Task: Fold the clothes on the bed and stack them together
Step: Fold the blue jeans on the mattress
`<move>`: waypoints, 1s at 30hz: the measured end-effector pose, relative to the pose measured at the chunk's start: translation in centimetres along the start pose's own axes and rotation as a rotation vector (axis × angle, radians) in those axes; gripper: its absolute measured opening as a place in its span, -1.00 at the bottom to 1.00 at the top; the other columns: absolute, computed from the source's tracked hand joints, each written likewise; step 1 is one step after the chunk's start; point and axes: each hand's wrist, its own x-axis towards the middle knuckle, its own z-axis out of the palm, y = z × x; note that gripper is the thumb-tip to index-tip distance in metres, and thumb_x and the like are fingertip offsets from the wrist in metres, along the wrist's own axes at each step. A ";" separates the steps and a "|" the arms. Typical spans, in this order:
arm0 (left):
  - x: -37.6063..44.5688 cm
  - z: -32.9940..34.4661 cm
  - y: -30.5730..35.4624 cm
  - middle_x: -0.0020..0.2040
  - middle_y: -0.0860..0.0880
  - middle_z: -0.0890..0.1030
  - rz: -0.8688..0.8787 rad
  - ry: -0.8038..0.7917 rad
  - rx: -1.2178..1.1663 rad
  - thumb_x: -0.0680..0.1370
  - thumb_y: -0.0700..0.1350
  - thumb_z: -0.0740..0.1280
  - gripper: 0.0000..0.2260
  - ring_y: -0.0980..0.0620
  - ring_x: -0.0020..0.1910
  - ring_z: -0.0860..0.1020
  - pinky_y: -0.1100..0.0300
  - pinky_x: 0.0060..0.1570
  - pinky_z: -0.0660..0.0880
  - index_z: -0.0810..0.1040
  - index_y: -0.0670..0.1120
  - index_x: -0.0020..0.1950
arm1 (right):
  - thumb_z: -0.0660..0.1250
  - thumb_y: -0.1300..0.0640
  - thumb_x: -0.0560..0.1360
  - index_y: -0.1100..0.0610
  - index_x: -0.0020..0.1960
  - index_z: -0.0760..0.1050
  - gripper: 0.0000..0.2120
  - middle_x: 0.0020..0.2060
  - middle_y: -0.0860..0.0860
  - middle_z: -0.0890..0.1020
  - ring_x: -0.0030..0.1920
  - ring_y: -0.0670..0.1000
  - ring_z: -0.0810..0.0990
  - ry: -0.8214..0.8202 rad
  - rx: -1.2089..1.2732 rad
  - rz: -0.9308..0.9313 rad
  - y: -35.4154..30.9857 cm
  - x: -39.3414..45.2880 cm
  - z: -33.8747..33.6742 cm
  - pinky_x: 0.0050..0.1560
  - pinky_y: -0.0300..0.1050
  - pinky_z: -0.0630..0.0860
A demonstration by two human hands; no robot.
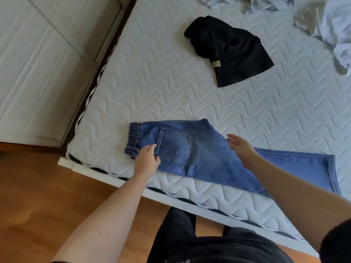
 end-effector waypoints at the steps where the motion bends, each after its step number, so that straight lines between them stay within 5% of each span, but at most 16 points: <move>1: -0.2 0.8 1.2 0.36 -0.12 0.47 0.030 -0.027 0.018 0.57 -0.11 0.33 -0.53 -0.12 0.34 0.43 -0.03 0.22 0.45 0.37 -0.13 0.47 | 0.16 0.33 0.61 0.10 0.47 0.35 -0.56 0.39 0.04 0.47 0.31 0.02 0.46 0.003 -0.030 -0.001 1.1 -0.4 -0.8 0.29 -0.06 0.39; 6: -0.9 5.1 7.7 0.40 -0.07 0.44 0.204 -0.133 0.113 0.57 -0.12 0.30 -0.53 -0.08 0.37 0.39 0.02 0.28 0.39 0.37 -0.09 0.49 | 0.18 0.44 0.58 0.29 0.47 0.29 -0.54 0.38 0.23 0.44 0.38 0.22 0.43 0.031 -0.150 0.016 7.3 -1.8 -6.3 0.42 0.11 0.33; 10: -1.6 8.3 13.5 0.43 -0.06 0.41 0.311 -0.196 0.176 0.58 -0.12 0.28 -0.53 -0.08 0.38 0.37 0.02 0.29 0.36 0.35 -0.08 0.50 | 0.17 0.38 0.62 0.27 0.46 0.31 -0.58 0.37 0.22 0.46 0.38 0.20 0.44 0.108 -0.050 0.084 12.2 -2.9 -11.3 0.41 0.04 0.35; 15: -2.5 12.8 21.1 0.44 -0.05 0.40 0.447 -0.238 0.259 0.58 -0.13 0.27 -0.53 -0.06 0.41 0.35 0.05 0.34 0.31 0.35 -0.06 0.50 | 0.18 0.28 0.63 0.14 0.46 0.35 -0.60 0.35 0.11 0.50 0.23 0.07 0.52 0.264 0.152 0.193 18.4 -4.7 -17.7 -0.15 -0.29 0.41; 19: -3.4 17.5 27.3 0.44 -0.06 0.40 0.565 -0.281 0.318 0.57 -0.12 0.28 -0.52 -0.06 0.41 0.35 0.06 0.33 0.32 0.35 -0.06 0.50 | 0.20 0.24 0.62 0.13 0.47 0.33 -0.58 0.34 0.09 0.50 0.23 0.06 0.51 0.376 0.273 0.276 24.0 -5.7 -23.0 -0.16 -0.28 0.40; 27: -5.3 26.7 37.1 0.54 -0.06 0.24 0.730 -0.381 0.467 0.61 -0.06 0.20 -0.49 -0.03 0.52 0.19 0.05 0.43 0.21 0.21 0.00 0.57 | 0.26 0.26 0.57 0.14 0.50 0.24 -0.48 0.34 0.13 0.48 0.21 0.13 0.53 0.469 0.223 0.307 32.6 -5.0 -32.4 0.28 0.04 0.45; 30: -6.3 28.7 39.5 0.53 -0.07 0.27 0.764 -0.367 0.453 0.61 -0.06 0.23 -0.49 -0.04 0.50 0.21 0.04 0.42 0.23 0.24 0.00 0.57 | 0.28 0.31 0.53 0.12 0.46 0.28 -0.47 0.24 0.16 0.55 0.06 0.13 0.55 0.487 0.153 0.277 33.8 -3.8 -34.6 0.04 -0.05 0.51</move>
